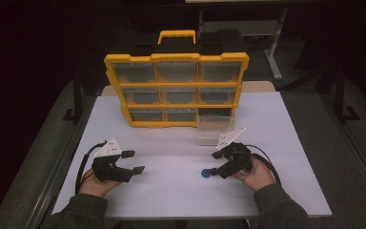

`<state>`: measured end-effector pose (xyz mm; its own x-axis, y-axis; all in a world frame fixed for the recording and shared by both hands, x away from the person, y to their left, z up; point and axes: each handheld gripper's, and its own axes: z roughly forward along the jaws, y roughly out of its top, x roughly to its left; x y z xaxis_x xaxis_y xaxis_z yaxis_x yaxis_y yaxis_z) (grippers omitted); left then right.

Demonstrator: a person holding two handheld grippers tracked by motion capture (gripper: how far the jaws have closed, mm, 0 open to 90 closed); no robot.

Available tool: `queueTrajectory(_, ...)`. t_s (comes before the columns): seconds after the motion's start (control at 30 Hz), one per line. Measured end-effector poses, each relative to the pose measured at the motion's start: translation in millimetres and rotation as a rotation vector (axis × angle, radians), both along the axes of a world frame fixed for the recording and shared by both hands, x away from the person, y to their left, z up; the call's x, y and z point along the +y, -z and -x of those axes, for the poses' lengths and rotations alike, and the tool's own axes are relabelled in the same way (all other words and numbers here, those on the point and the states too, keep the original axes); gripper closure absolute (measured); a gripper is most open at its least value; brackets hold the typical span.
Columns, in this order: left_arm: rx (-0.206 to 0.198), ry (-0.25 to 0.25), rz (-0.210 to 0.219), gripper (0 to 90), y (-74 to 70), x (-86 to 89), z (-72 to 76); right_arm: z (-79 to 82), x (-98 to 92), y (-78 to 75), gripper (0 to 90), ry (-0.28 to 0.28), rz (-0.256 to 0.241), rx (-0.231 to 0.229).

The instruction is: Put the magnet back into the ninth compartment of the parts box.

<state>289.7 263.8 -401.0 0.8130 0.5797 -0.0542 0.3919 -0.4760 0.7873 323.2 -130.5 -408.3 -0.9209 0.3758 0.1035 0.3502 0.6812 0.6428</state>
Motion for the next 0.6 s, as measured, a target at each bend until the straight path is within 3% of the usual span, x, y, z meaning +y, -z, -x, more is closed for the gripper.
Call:
queueTrajectory(0.3,-0.001,-0.005,0.007,28.0,-0.3,1.7,-0.4,-6.0,14.3,9.2,41.5,-0.059,0.033,0.01)
queueTrajectory(0.6,-0.004,-0.012,0.012,27.8,0.4,2.4,-1.2,-5.2,22.6,18.7,47.3,-0.084,0.073,0.017)
